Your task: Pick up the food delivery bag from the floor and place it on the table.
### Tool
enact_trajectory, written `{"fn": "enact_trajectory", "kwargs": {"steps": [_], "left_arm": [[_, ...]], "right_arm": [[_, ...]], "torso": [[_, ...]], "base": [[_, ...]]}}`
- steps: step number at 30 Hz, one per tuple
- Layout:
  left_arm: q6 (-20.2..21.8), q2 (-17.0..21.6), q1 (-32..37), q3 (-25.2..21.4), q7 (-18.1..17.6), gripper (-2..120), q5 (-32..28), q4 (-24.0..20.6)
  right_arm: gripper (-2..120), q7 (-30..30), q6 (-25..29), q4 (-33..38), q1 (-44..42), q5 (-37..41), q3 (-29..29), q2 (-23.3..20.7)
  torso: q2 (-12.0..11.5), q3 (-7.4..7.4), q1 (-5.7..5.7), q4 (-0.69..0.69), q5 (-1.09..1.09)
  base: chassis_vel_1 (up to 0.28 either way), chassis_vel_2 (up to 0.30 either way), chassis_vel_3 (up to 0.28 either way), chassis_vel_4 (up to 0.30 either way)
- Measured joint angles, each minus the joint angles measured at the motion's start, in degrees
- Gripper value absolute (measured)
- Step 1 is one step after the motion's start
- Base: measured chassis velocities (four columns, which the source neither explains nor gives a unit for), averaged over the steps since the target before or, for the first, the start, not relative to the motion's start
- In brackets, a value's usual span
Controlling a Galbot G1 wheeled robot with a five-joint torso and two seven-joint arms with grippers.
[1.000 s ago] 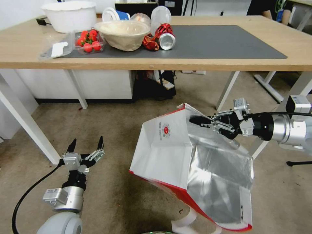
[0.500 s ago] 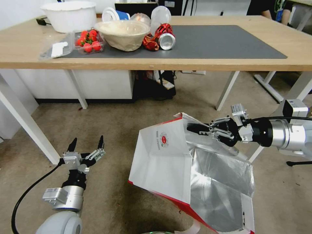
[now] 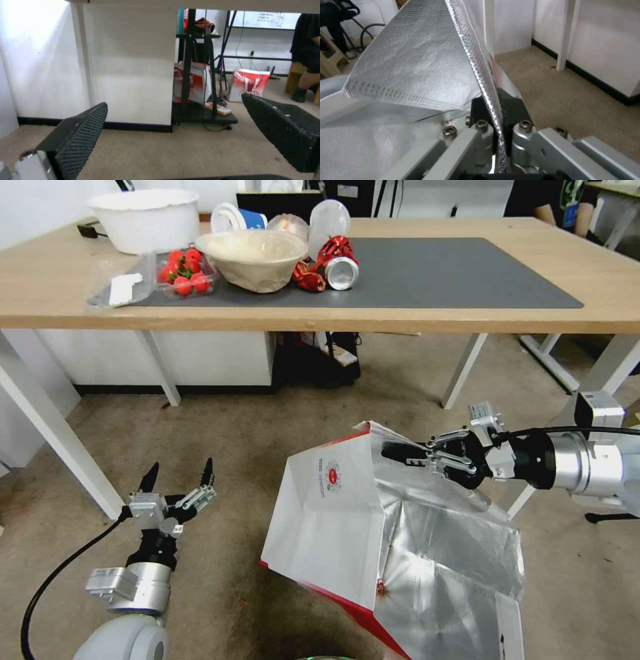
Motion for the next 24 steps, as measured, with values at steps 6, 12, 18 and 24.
{"fn": "enact_trajectory", "kwargs": {"steps": [6,12,18,24], "left_arm": [[0.01,-0.02,0.00,0.01,-0.11,100,-0.03,-0.02],[0.01,0.02,-0.08,-0.01,-0.16,100,-0.12,-0.04],[0.03,0.10,-0.13,-0.06,-0.22,100,-0.22,-0.13],[0.04,0.15,-0.16,-0.07,-0.24,100,-0.27,-0.14]], "right_arm": [[0,1.39,-0.36,0.27,-0.45,0.29,0.05,-0.39],[0,1.79,-0.52,0.27,-0.58,0.36,0.09,-0.55],[0,2.89,-0.85,0.56,-0.96,0.16,0.25,-0.75],[0,4.23,-1.21,1.01,-1.51,-0.10,0.41,-0.93]], "torso": [[1.77,1.61,0.20,0.00,0.00],[2.95,2.61,0.41,0.00,0.00],[4.43,3.87,0.64,0.00,0.00],[5.62,4.79,0.91,0.00,0.00]], "base": [[0.000,0.000,0.000,0.000],[0.000,0.000,0.000,0.000],[0.000,0.000,0.000,0.000],[0.000,0.000,0.000,0.000]]}}
